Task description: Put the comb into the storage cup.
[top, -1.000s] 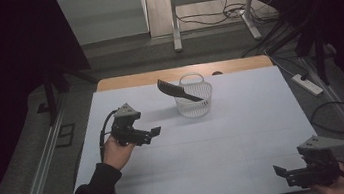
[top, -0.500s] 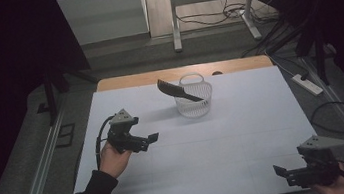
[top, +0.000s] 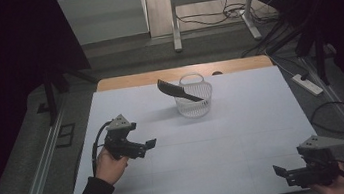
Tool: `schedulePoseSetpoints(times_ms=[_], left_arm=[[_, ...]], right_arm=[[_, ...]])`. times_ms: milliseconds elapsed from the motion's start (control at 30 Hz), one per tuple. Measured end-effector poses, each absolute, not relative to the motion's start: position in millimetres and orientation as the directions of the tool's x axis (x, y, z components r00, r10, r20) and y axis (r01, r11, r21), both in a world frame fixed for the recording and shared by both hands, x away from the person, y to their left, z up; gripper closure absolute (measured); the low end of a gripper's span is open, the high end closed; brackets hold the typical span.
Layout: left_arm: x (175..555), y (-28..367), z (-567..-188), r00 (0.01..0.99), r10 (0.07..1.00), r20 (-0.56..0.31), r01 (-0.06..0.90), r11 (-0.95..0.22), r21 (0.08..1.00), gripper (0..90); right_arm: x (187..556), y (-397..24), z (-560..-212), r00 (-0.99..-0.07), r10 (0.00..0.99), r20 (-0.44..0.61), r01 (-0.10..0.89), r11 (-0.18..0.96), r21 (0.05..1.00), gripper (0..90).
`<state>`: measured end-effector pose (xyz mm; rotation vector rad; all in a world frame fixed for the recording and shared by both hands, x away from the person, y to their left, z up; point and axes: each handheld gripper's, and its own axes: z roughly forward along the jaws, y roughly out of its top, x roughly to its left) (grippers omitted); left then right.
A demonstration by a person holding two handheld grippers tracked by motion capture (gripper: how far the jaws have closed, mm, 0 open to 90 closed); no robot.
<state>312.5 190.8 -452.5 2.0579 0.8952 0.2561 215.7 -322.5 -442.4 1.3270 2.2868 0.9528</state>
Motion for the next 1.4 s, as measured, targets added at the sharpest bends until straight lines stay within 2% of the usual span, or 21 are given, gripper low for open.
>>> schedulePoseSetpoints(times_ms=[1400], left_arm=[[249,247,-455,0.62,0.753,-0.219,0.583,-0.255,0.771,0.0]], right_arm=[[216,-321,-443,-0.51,0.859,0.04,0.642,0.349,0.683,0.0]])
